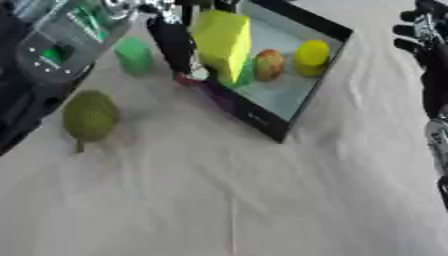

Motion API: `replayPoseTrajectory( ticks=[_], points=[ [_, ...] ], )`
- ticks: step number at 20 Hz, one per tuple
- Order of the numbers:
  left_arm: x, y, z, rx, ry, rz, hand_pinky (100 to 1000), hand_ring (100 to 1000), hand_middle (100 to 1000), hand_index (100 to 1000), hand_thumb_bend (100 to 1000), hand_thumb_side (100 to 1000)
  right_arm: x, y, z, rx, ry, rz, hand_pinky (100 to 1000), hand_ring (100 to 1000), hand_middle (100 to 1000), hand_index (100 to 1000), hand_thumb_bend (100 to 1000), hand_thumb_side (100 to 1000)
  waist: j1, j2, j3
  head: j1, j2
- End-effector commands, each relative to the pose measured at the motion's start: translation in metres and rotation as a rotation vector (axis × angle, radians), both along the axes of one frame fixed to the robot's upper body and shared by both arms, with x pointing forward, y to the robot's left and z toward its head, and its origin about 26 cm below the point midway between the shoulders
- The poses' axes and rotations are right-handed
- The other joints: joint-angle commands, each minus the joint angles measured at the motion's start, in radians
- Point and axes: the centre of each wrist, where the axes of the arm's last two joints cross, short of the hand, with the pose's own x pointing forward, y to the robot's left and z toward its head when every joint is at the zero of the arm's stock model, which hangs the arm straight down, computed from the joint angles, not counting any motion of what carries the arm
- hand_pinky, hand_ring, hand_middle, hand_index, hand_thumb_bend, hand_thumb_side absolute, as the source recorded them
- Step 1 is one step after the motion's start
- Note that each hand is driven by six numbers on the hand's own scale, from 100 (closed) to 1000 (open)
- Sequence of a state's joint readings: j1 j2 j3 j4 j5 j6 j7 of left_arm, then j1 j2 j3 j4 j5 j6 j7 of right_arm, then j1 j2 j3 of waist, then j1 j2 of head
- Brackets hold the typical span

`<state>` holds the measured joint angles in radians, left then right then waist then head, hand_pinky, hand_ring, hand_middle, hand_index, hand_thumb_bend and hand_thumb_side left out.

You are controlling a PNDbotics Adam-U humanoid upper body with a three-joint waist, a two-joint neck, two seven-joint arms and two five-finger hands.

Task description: Pick up objects on the table and place them in the box.

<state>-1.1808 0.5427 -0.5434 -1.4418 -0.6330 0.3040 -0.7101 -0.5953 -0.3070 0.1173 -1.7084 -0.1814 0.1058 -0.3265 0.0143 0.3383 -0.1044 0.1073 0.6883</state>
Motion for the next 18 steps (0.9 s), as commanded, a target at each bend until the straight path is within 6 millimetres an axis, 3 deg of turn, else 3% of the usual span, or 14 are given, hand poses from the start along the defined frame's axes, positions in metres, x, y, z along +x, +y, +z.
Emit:
replayPoseTrajectory(
  ticks=[1, 5, 8, 10, 13, 14, 15, 17, 18],
  points=[
    [0.021, -0.003, 0.004, -0.011, -0.082, 0.007, 546, 624, 594, 637, 382, 100, -0.004, 0.003, 0.013, 0.007, -0.044, 0.018, 802, 772, 723, 834, 100, 553, -0.007, -0.022, -0.004, 0.01, -0.01],
    [0.038, -0.005, -0.003, -0.045, -0.127, 0.017, 539, 624, 593, 638, 375, 100, -0.004, 0.006, 0.013, 0.004, -0.044, 0.033, 802, 771, 723, 833, 100, 553, -0.01, -0.02, -0.008, 0.018, -0.012],
    [0.045, -0.005, -0.007, -0.059, -0.139, 0.035, 559, 640, 612, 670, 444, 100, -0.004, 0.008, 0.014, 0.004, -0.045, 0.04, 802, 771, 723, 833, 100, 555, -0.011, -0.019, -0.011, 0.022, -0.013],
    [0.049, -0.004, -0.011, -0.074, -0.143, 0.048, 616, 693, 670, 731, 543, 100, -0.004, 0.009, 0.014, 0.004, -0.046, 0.044, 802, 771, 722, 833, 100, 555, -0.011, -0.019, -0.012, 0.023, -0.014],
    [0.052, -0.002, -0.014, -0.085, -0.141, 0.052, 639, 726, 716, 782, 593, 100, -0.004, 0.009, 0.014, 0.005, -0.044, 0.044, 802, 771, 722, 833, 100, 557, -0.011, -0.019, -0.012, 0.025, -0.015],
    [0.053, -0.002, -0.015, -0.088, -0.142, 0.053, 660, 746, 743, 808, 629, 130, -0.004, 0.009, 0.014, 0.004, -0.045, 0.046, 802, 771, 722, 833, 100, 557, -0.011, -0.019, -0.013, 0.025, -0.014],
    [0.053, -0.002, -0.015, -0.091, -0.145, 0.053, 685, 771, 781, 833, 658, 214, -0.004, 0.01, 0.014, 0.002, -0.045, 0.048, 802, 771, 722, 833, 100, 557, -0.011, -0.018, -0.013, 0.025, -0.014],
    [0.052, -0.002, -0.014, -0.105, -0.156, 0.044, 696, 787, 794, 850, 660, 251, -0.004, 0.01, 0.014, 0.0, -0.043, 0.049, 802, 771, 721, 833, 100, 548, -0.011, -0.019, -0.013, 0.023, -0.012],
    [0.051, -0.003, -0.012, -0.114, -0.162, 0.037, 699, 803, 813, 875, 693, 332, -0.004, 0.01, 0.014, -0.001, -0.041, 0.048, 803, 773, 720, 833, 100, 558, -0.011, -0.019, -0.013, 0.024, -0.012]
  ],
)
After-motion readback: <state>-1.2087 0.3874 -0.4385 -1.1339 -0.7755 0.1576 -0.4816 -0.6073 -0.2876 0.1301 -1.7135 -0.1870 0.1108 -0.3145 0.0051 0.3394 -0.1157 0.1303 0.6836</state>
